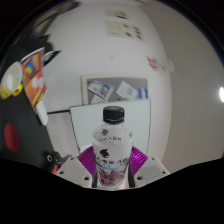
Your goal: Pour water
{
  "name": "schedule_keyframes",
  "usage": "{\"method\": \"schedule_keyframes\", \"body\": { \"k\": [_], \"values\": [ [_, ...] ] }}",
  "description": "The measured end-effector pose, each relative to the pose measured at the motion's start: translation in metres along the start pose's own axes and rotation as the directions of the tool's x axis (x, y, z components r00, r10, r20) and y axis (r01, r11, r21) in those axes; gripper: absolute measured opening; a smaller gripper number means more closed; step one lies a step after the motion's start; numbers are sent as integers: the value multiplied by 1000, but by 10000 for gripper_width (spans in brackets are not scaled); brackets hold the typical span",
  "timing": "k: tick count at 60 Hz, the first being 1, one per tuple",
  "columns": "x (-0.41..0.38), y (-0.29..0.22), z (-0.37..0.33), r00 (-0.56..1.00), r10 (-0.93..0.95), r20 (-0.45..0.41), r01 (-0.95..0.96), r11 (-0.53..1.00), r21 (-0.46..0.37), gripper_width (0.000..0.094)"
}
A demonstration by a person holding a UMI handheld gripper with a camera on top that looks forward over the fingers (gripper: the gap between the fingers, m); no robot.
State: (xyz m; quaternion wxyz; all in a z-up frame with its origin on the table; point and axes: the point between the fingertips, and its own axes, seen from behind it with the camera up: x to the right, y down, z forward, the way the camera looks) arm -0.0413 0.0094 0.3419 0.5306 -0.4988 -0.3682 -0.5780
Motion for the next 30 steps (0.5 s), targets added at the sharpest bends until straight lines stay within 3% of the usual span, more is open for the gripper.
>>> {"method": "schedule_keyframes", "body": {
  "k": [7,19,24,30],
  "values": [
    [-46,-78,8,941,-338,-9,336,930,147,402],
    [-139,-143,-6,759,-650,-16,616,711,339,404],
    [-165,-150,-12,698,-715,-47,671,629,393,402],
    [-179,-156,-16,660,-751,-31,697,596,400,404]
  ]
}}
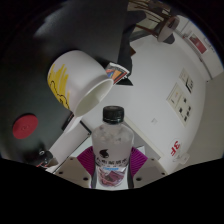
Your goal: Pour water
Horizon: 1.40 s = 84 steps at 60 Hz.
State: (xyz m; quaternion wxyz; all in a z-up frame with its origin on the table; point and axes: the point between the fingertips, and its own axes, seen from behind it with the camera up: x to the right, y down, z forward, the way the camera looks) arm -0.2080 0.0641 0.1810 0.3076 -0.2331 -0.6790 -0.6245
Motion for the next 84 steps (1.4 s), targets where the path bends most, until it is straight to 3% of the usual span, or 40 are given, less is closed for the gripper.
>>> {"method": "schedule_keyframes", "body": {
  "k": [10,20,27,33,42,46,47,48,49,66,78,84],
  "values": [
    [15,7,-6,994,105,-5,-105,994,-3,406],
    [67,54,-21,856,513,-63,-515,856,-33,403],
    [98,105,-41,534,838,-110,-844,535,-22,404],
    [108,140,-58,168,979,-112,-986,169,2,402],
    [67,143,-63,-337,940,-55,-939,-340,-56,403],
    [42,119,-62,-479,876,-51,-872,-482,-91,403],
    [26,134,-61,-516,856,-30,-850,-516,-104,404],
    [28,105,-61,-533,845,-50,-838,-535,-110,402],
    [12,118,-57,-560,828,-30,-820,-559,-122,403],
    [-117,43,-38,-702,711,-42,-672,-681,-289,403],
    [-153,-4,-33,-718,695,-42,-645,-686,-337,410],
    [-151,-5,-36,-699,715,-32,-677,-675,-293,414]
  ]
}}
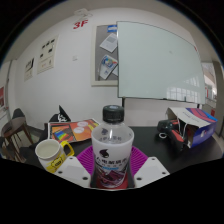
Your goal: Pour water
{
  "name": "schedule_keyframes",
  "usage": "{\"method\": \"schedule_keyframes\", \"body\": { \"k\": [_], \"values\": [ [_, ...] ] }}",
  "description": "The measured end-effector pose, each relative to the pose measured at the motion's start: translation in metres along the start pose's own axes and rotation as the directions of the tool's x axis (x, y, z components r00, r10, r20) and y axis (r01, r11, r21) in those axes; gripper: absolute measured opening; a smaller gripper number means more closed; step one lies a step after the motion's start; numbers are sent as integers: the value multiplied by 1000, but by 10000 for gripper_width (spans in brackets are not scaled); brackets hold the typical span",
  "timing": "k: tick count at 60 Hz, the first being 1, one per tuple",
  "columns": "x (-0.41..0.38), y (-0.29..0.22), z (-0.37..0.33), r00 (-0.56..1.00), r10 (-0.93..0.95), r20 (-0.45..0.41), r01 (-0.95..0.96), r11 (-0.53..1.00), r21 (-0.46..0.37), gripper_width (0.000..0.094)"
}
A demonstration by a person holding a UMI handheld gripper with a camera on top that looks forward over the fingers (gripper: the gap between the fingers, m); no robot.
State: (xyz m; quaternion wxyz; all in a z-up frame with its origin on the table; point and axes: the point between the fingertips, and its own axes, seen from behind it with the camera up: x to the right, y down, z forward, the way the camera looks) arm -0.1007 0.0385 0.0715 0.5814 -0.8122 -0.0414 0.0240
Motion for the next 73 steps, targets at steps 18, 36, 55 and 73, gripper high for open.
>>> {"method": "schedule_keyframes", "body": {
  "k": [18,36,55,73],
  "values": [
    [11,4,-20,997,-30,-68,24,996,-88,841],
    [-7,-16,-129,989,-53,-137,35,991,-131,841],
    [-54,-30,-237,981,-95,-167,74,989,-128,843],
    [-69,-40,-265,976,-60,-208,38,993,-108,840]
  ]
}}
